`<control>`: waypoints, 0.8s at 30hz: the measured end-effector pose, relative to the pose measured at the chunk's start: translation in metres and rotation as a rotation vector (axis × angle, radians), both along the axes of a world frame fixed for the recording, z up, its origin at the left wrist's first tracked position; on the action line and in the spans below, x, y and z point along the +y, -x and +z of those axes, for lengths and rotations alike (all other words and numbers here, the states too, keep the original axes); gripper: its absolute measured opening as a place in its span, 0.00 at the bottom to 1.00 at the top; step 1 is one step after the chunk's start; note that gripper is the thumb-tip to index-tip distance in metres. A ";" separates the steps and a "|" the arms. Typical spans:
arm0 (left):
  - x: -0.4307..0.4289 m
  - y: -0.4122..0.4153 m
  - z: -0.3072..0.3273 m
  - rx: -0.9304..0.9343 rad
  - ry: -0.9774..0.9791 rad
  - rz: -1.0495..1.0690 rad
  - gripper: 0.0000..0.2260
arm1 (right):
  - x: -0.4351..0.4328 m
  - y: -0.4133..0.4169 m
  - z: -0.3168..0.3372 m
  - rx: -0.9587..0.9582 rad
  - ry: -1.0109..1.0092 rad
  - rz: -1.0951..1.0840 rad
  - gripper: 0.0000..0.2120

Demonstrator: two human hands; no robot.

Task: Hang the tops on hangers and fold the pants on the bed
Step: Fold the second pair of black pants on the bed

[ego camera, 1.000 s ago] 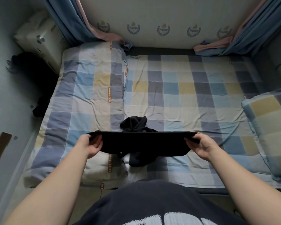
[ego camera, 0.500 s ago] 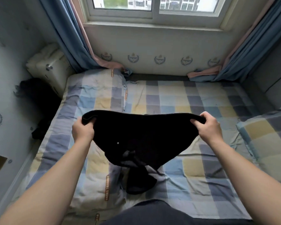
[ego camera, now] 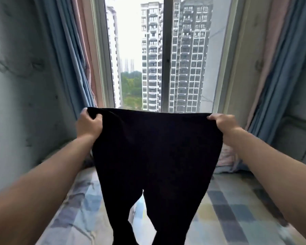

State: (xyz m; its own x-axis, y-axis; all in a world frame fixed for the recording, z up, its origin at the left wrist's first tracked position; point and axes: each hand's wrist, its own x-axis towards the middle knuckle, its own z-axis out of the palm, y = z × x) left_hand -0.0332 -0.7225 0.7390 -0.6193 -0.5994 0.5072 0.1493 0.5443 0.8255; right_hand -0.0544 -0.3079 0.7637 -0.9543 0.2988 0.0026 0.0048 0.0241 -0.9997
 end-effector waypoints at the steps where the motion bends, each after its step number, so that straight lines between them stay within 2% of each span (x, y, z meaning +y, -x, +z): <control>1: -0.002 0.003 0.022 0.006 0.011 0.017 0.05 | 0.000 0.004 0.021 -0.005 0.003 0.006 0.09; 4: -0.007 0.010 0.081 -0.008 0.054 0.082 0.10 | -0.003 0.010 0.080 -0.012 -0.019 0.034 0.04; 7: -0.011 0.014 0.131 -0.151 0.053 0.140 0.09 | -0.011 0.012 0.129 -0.015 -0.076 0.062 0.05; 10: -0.013 0.013 0.162 -0.349 -0.083 0.121 0.15 | -0.023 0.007 0.164 -0.051 -0.151 0.092 0.09; 12: -0.012 0.014 0.172 -0.378 -0.232 0.026 0.17 | -0.031 0.002 0.177 -0.066 -0.165 0.108 0.07; 14: -0.006 0.015 0.176 -0.354 -0.386 -0.116 0.17 | -0.037 -0.002 0.186 -0.050 -0.138 0.147 0.07; 17: 0.011 0.012 0.183 -0.249 -0.554 -0.284 0.18 | -0.044 -0.008 0.195 -0.010 -0.085 0.278 0.15; 19: 0.025 0.007 0.191 -0.180 -0.571 -0.384 0.14 | -0.048 -0.011 0.201 0.018 -0.041 0.411 0.16; 21: 0.040 0.000 0.200 -0.109 -0.566 -0.466 0.11 | -0.053 -0.015 0.209 0.051 -0.016 0.528 0.12; 24: 0.065 -0.012 0.213 -0.018 -0.552 -0.572 0.11 | -0.063 -0.023 0.219 0.099 -0.043 0.670 0.09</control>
State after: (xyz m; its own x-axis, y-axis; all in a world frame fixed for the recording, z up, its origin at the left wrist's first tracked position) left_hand -0.0214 -0.6579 0.9522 -0.9122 -0.3480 0.2164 0.2661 -0.1013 0.9586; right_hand -0.0314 -0.3706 0.9831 -0.9279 -0.3595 0.0984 -0.1168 0.0299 -0.9927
